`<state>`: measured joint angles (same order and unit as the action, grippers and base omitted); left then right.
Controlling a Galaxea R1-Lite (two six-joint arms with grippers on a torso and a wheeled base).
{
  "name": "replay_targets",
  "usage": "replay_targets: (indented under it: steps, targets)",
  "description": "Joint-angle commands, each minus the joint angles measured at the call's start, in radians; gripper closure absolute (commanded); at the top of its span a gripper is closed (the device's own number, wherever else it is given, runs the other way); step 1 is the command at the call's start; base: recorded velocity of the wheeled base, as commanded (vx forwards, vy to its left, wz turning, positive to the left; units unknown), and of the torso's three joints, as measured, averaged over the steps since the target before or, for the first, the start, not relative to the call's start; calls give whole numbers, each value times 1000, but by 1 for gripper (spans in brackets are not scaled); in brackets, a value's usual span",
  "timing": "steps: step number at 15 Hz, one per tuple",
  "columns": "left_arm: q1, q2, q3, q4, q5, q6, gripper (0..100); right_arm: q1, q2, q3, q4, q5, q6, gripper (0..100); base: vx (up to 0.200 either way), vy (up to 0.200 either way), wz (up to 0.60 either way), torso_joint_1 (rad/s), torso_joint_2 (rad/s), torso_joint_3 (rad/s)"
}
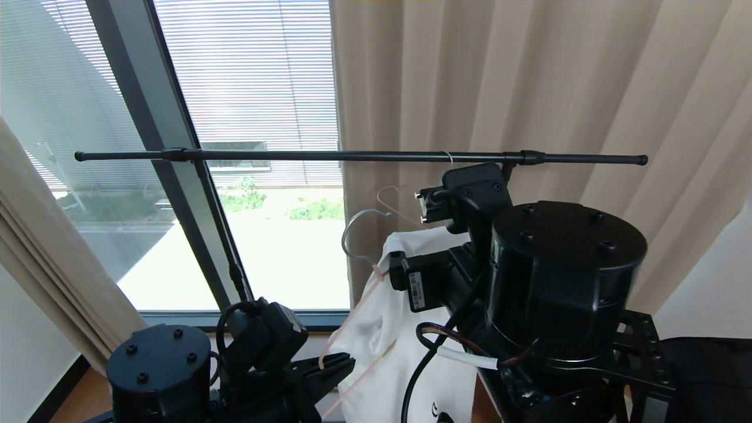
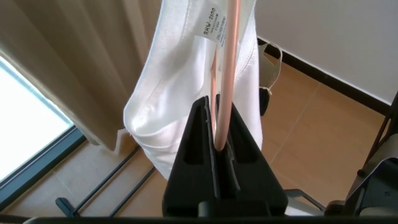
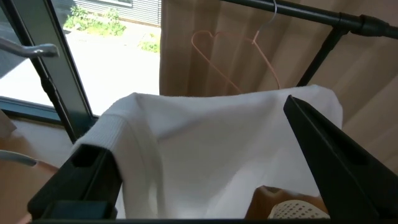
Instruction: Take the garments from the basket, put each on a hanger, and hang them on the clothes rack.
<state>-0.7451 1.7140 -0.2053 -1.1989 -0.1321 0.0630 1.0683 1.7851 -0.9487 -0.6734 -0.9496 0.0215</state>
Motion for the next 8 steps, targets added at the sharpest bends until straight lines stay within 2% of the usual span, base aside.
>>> replay_targets:
  steps: [1, 8]
  targets:
    - [13, 6, -8, -1, 2, -3, 100, 1, -19, 10, -3, 0, -6, 0, 0, 0, 0, 0, 0, 0]
    - [30, 27, -22, -1, 19, -5, 100, 27, -38, 24, -5, 0, -6, 0, 0, 0, 0, 0, 0, 0]
